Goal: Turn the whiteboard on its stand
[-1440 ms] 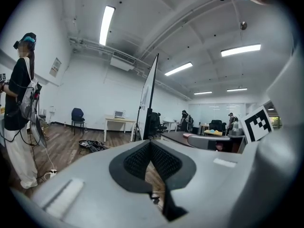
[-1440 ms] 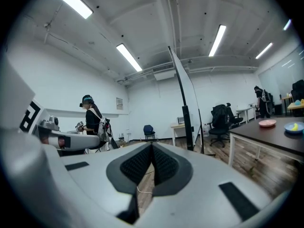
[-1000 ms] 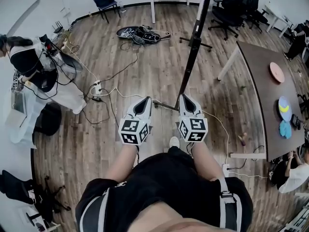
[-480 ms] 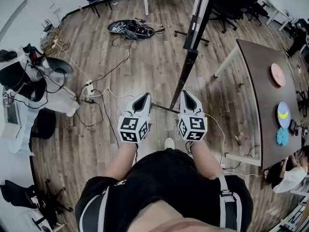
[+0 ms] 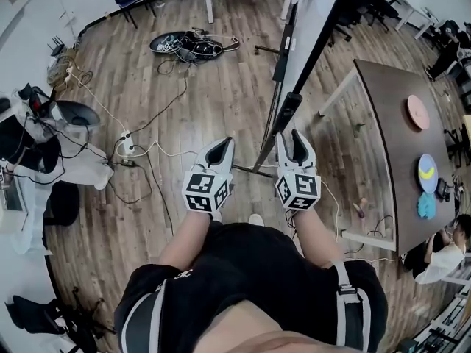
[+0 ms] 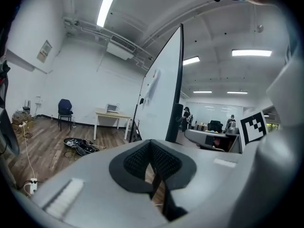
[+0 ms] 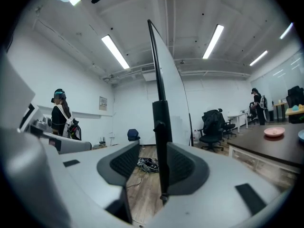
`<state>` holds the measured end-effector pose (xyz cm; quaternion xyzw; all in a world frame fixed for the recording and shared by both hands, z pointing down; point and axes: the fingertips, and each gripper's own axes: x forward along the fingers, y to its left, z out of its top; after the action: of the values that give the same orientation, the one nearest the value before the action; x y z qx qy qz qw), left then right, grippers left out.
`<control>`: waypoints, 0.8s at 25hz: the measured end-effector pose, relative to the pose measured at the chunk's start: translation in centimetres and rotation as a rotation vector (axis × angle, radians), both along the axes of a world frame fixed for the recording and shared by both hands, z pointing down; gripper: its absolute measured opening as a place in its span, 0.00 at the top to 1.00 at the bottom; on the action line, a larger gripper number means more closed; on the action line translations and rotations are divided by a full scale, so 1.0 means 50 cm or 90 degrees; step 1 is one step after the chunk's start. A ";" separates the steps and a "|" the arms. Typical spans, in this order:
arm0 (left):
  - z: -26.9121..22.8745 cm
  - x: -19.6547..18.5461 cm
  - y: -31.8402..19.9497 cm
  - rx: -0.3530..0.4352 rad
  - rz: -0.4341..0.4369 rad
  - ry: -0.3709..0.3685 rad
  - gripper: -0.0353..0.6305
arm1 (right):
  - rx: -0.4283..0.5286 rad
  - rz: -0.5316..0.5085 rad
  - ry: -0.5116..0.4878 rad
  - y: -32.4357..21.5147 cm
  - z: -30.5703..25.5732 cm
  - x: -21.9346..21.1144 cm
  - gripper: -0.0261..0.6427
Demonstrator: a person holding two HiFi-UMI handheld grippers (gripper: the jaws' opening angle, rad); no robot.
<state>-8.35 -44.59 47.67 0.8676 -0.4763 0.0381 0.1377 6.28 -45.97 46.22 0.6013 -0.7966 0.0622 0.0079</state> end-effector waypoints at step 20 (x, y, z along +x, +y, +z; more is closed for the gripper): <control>0.001 -0.101 -0.026 0.006 0.046 0.002 0.93 | -0.103 0.212 0.041 -0.186 0.092 0.034 0.62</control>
<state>-13.37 -45.91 47.71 0.8851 -0.4444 0.0396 0.1328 7.99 -55.26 50.81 0.7241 -0.6775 0.1074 0.0717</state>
